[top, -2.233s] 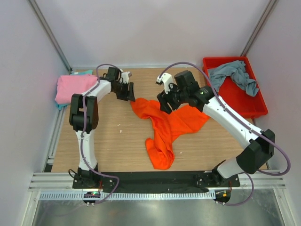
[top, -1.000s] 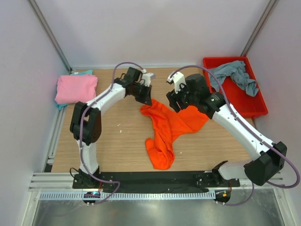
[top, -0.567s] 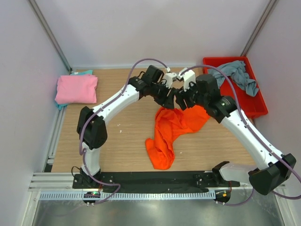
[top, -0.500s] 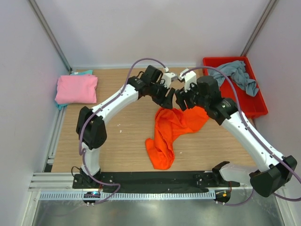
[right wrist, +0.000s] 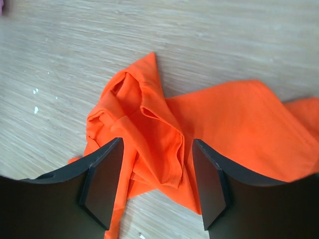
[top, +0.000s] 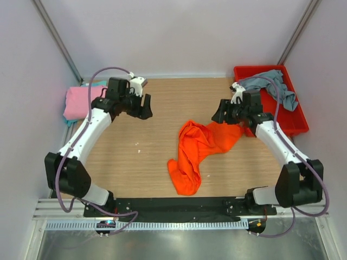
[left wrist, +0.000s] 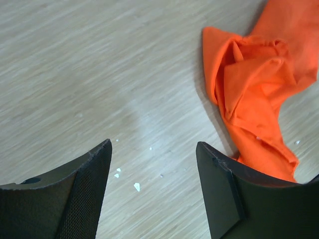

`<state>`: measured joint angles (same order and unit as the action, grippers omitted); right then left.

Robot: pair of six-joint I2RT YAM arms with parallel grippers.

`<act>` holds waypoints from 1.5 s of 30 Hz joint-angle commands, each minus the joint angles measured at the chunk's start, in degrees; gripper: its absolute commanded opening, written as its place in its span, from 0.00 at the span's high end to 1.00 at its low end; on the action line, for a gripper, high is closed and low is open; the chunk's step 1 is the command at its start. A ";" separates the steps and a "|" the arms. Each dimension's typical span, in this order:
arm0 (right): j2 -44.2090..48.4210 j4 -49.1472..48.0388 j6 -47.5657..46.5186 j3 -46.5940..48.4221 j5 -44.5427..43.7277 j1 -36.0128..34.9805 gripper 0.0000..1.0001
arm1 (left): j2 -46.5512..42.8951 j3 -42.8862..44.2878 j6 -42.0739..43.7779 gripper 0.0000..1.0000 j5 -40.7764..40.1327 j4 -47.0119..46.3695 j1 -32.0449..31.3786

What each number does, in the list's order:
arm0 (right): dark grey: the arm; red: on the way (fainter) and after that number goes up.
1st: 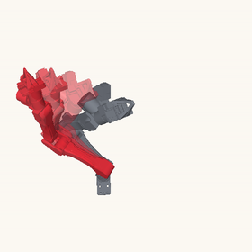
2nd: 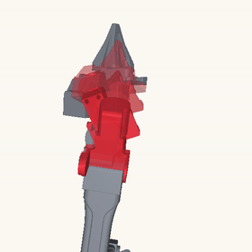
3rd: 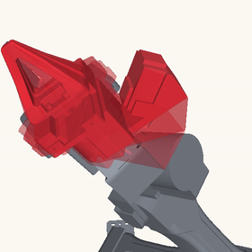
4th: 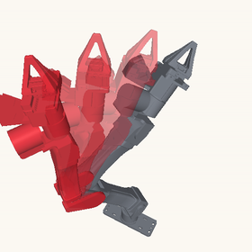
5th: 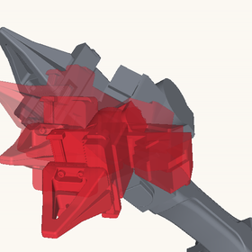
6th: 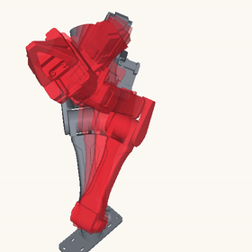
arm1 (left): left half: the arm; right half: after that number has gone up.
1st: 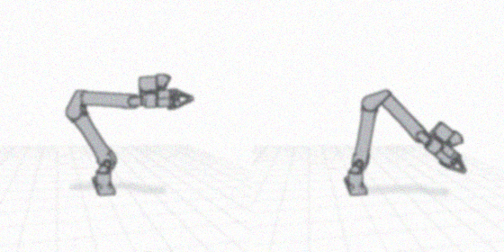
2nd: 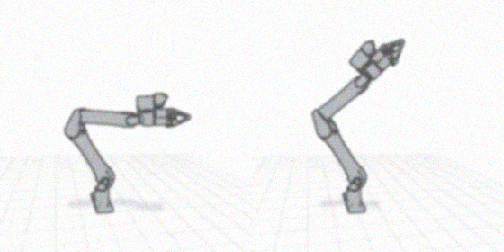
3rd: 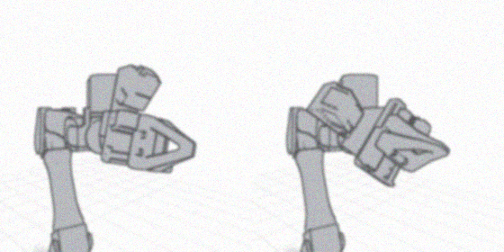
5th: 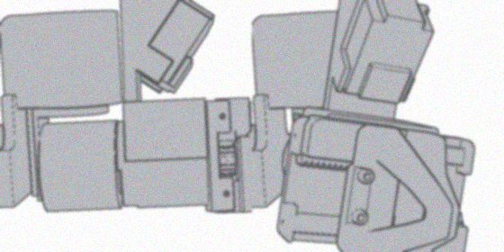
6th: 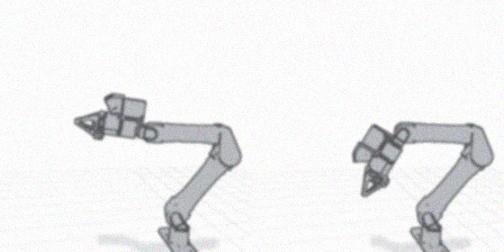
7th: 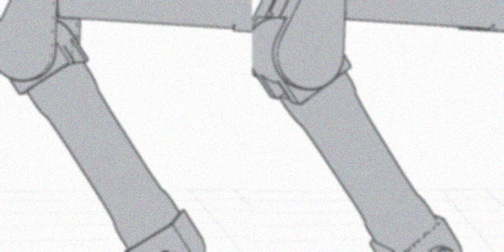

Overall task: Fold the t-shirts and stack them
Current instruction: Flatten the tshirt out

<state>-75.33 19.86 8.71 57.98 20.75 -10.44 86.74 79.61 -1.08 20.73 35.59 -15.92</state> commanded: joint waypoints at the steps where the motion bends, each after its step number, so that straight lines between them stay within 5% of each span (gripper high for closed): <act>1: -4.11 -3.77 7.46 -0.76 10.62 3.48 0.37 | -3.94 -4.89 5.39 0.31 -1.83 0.45 -1.83; 21: -22.05 -2.73 2.64 5.91 14.67 4.46 0.45 | -10.10 -13.96 2.84 0.30 -0.52 -3.43 -0.60; 45: -19.87 5.10 -7.56 7.42 8.43 -1.61 0.45 | -9.39 -15.01 1.61 0.30 1.86 -3.87 1.68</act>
<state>-98.80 21.87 3.16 65.14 32.34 -12.38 77.89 64.45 1.23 21.08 33.41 -14.74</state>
